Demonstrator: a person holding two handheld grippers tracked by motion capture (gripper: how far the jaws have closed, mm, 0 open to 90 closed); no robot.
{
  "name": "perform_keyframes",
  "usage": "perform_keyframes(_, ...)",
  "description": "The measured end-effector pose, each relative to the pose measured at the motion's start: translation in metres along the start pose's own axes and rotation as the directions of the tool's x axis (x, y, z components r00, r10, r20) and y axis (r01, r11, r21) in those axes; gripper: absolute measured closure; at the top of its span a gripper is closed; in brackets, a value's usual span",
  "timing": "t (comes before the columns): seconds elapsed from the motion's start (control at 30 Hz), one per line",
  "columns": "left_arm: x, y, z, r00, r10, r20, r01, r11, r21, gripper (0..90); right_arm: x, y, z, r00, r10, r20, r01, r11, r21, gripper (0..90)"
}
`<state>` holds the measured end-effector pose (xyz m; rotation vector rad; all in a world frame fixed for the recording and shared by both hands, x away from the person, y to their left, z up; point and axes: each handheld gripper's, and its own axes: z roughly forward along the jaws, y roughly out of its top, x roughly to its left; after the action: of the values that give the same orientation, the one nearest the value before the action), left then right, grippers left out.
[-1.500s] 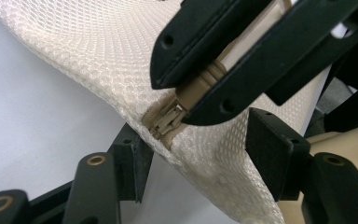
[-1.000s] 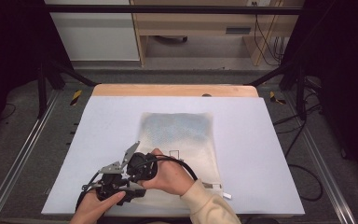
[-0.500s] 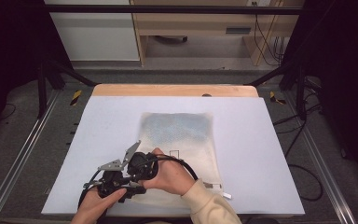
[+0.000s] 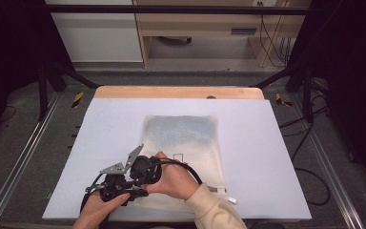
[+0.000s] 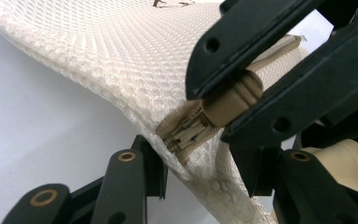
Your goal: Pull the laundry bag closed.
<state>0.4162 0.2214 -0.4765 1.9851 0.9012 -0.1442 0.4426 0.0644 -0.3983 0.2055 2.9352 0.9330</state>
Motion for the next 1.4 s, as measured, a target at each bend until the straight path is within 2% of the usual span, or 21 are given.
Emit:
perform_keyframes(0.4,0.001,-0.001,0.000,1.0000,0.003,-0.004,-0.003,1.0000,-0.005,66.1,0.000,0.000,-0.001,1.0000,0.002,0.000,-0.002,1.000,0.003,82.2)
perform_keyframes(0.9,0.002,0.000,0.000,0.9998,0.016,-0.015,-0.016,0.9998,0.010,81.7,-0.002,-0.003,0.000,1.0000,0.004,-0.005,-0.004,1.000,-0.002,82.1)
perform_keyframes(1.4,0.001,0.000,-0.003,0.9987,0.032,-0.039,-0.032,0.9994,0.012,85.6,-0.002,-0.011,-0.002,1.0000,0.001,-0.002,-0.001,1.000,0.024,82.2)
